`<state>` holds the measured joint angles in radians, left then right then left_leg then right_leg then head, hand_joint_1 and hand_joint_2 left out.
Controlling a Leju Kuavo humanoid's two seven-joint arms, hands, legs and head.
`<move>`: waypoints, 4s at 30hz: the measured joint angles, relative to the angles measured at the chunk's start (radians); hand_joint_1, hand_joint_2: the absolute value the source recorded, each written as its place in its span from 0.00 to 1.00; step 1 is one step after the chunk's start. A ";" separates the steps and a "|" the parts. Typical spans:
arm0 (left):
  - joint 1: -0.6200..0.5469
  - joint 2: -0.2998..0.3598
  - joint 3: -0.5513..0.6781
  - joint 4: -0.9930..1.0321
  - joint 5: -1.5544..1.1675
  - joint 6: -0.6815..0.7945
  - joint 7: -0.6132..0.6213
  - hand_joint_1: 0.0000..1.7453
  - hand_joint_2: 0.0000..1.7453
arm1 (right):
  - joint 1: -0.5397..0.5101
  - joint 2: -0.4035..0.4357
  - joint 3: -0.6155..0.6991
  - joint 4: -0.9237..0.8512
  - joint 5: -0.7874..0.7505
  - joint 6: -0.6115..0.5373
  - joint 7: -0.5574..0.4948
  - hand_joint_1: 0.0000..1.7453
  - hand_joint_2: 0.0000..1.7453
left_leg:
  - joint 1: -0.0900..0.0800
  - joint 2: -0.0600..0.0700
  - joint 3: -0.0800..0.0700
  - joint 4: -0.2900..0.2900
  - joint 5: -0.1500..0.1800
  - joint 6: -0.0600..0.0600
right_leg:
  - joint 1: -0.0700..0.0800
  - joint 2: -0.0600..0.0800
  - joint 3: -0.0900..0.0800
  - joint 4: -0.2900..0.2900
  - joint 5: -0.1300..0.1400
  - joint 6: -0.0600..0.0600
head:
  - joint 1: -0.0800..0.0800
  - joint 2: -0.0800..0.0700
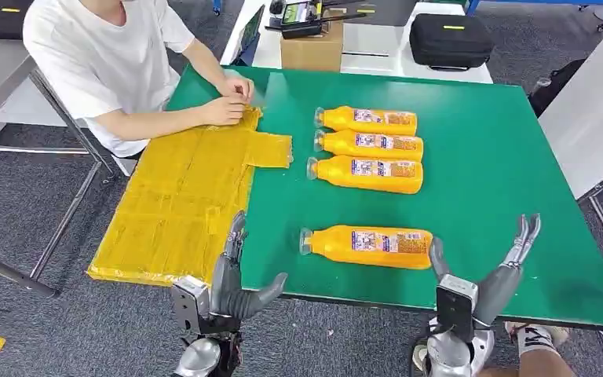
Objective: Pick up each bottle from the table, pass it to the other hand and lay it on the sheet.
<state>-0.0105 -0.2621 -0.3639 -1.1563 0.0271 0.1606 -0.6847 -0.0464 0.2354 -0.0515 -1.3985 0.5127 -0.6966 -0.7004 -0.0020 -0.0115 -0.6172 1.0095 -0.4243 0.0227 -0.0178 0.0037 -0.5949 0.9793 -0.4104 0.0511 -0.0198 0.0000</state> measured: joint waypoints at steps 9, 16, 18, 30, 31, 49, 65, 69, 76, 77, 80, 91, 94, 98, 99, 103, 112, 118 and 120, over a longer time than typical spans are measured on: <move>0.001 0.014 0.016 -0.035 -0.028 -0.058 0.005 0.00 1.00 | -0.037 0.004 -0.015 0.049 -0.013 0.000 0.000 0.00 1.00 | 0.000 0.000 -0.001 0.000 0.000 0.000 | 0.000 0.000 0.000 0.000 0.000 0.000 | 0.000 0.000; 0.032 0.013 0.029 -0.127 -0.014 -0.101 0.014 0.00 1.00 | -0.122 -0.084 0.102 0.280 0.325 0.123 0.189 0.00 1.00 | 0.000 0.000 0.000 0.000 0.000 0.000 | 0.000 0.000 0.000 0.000 0.000 0.000 | 0.000 0.000; 0.046 0.013 0.032 -0.146 -0.013 -0.103 0.016 0.00 1.00 | -0.148 -0.124 0.149 0.334 0.378 0.189 0.245 0.00 1.00 | 0.000 -0.002 0.000 0.000 0.000 0.000 | 0.000 -0.001 0.000 0.000 0.000 0.000 | 0.000 0.000; 0.055 0.011 0.049 -0.163 -0.013 -0.124 0.016 0.00 1.00 | -0.156 -0.235 0.266 0.426 0.390 0.294 0.272 0.00 1.00 | 0.000 -0.004 -0.001 0.000 0.000 0.000 | 0.000 -0.002 0.000 0.000 0.000 0.000 | 0.000 0.000; 0.055 0.011 0.049 -0.164 -0.013 -0.127 0.016 0.00 1.00 | -0.152 -0.239 0.272 0.426 0.385 0.301 0.273 0.00 1.00 | 0.000 -0.004 -0.001 0.000 0.000 0.000 | 0.000 -0.002 0.000 0.000 0.000 0.000 | 0.000 0.000; 0.079 0.011 0.056 -0.212 -0.018 -0.143 0.021 0.00 1.00 | -0.165 -0.322 0.372 0.391 0.531 0.398 0.469 0.00 1.00 | 0.000 -0.004 0.000 0.000 0.000 0.001 | 0.000 -0.003 0.001 0.000 0.000 0.000 | 0.000 0.000; 0.087 0.011 0.056 -0.222 -0.029 -0.146 0.025 0.00 1.00 | -0.266 -0.324 0.396 0.506 0.531 0.414 0.467 0.00 1.00 | 0.000 -0.003 0.000 0.000 0.000 0.001 | 0.000 -0.002 0.001 0.000 0.000 0.000 | 0.000 0.000; 0.090 0.011 0.057 -0.223 -0.029 -0.146 0.026 0.00 1.00 | -0.291 -0.323 0.404 0.546 0.544 0.436 0.487 0.00 1.00 | 0.000 -0.003 0.001 0.000 0.000 0.001 | 0.000 -0.002 0.002 0.000 0.000 0.000 | 0.000 0.000; 0.097 0.011 0.060 -0.229 -0.029 -0.140 0.025 0.00 1.00 | -0.396 -0.337 0.452 0.643 0.563 0.565 0.556 0.00 1.00 | -0.001 0.003 0.009 0.000 -0.001 0.001 | 0.000 0.001 0.006 -0.001 0.002 -0.002 | 0.000 0.000; 0.098 0.011 0.061 -0.230 -0.029 -0.138 0.025 0.00 1.00 | -0.411 -0.337 0.459 0.655 0.562 0.580 0.565 0.00 1.00 | -0.001 0.003 0.009 0.000 0.000 0.001 | 0.000 0.001 0.007 -0.001 0.003 -0.002 | 0.000 0.000; 0.101 0.011 0.063 -0.233 -0.027 -0.136 0.026 0.00 1.00 | -0.455 -0.338 0.483 0.692 0.558 0.625 0.589 0.00 1.00 | -0.001 0.004 0.010 0.000 0.001 0.002 | 0.000 0.003 0.007 -0.001 0.005 -0.001 | 0.000 0.000; 0.103 0.000 0.080 -0.236 -0.027 -0.143 0.043 0.00 1.00 | -0.609 -0.338 0.578 0.830 0.555 0.787 0.625 1.00 1.00 | -0.001 0.003 0.010 0.000 0.006 0.002 | 0.000 0.002 0.007 -0.001 0.008 -0.001 | 0.000 0.000; 0.101 -0.005 0.084 -0.236 -0.028 -0.145 0.043 0.00 1.00 | -0.640 -0.338 0.594 0.861 0.534 0.806 0.607 1.00 1.00 | -0.001 0.002 0.009 0.000 0.006 0.003 | 0.000 0.002 0.007 -0.001 0.008 -0.001 | 0.000 0.000; 0.098 -0.006 0.085 -0.236 -0.029 -0.154 0.043 0.00 1.00 | -0.651 -0.340 0.599 0.879 0.465 0.813 0.548 1.00 1.00 | -0.001 0.002 0.008 0.000 0.006 0.002 | 0.000 0.002 0.007 -0.001 0.008 -0.001 | 0.000 0.000; 0.098 -0.006 0.085 -0.236 -0.029 -0.154 0.043 0.00 1.00 | -0.651 -0.342 0.599 0.880 0.450 0.813 0.535 1.00 1.00 | -0.001 0.003 0.008 0.000 0.006 0.002 | 0.000 0.002 0.006 -0.001 0.008 -0.001 | 0.000 0.000; 0.096 -0.006 0.087 -0.236 -0.029 -0.155 0.041 0.00 1.00 | -0.652 -0.348 0.599 0.884 0.423 0.813 0.510 1.00 1.00 | -0.001 0.003 0.007 0.000 0.005 0.002 | 0.000 0.002 0.005 -0.001 0.008 -0.001 | 0.000 0.000; 0.122 -0.005 0.091 -0.254 -0.016 -0.165 0.028 0.00 1.00 | -0.533 -0.344 0.575 0.780 0.246 0.650 0.434 1.00 1.00 | 0.000 0.003 0.006 0.000 0.004 0.001 | 0.000 0.002 0.004 -0.001 0.007 -0.001 | 0.000 0.000; 0.154 -0.003 0.097 -0.269 0.005 -0.088 0.084 0.00 1.00 | -0.239 -0.281 0.485 0.402 0.060 0.549 0.342 1.00 1.00 | 0.001 -0.002 -0.001 0.000 0.004 0.000 | 0.001 0.000 -0.001 0.000 0.004 0.000 | -0.001 0.000; 0.155 -0.005 0.097 -0.269 0.005 -0.044 0.113 0.00 1.00 | -0.164 -0.250 0.459 0.288 0.034 0.515 0.326 0.98 1.00 | 0.001 -0.002 -0.003 0.000 0.004 0.000 | 0.001 0.000 -0.003 0.000 0.004 0.000 | -0.001 0.000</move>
<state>0.1443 -0.2674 -0.2667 -1.4252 0.0317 0.1163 -0.5714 -0.2101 -0.0144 0.4074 -1.1100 0.5470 -0.1813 -0.3746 -0.0008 -0.0133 -0.6204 1.0095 -0.4208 0.0229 -0.0167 0.0034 -0.5982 0.9790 -0.4063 0.0513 -0.0206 0.0000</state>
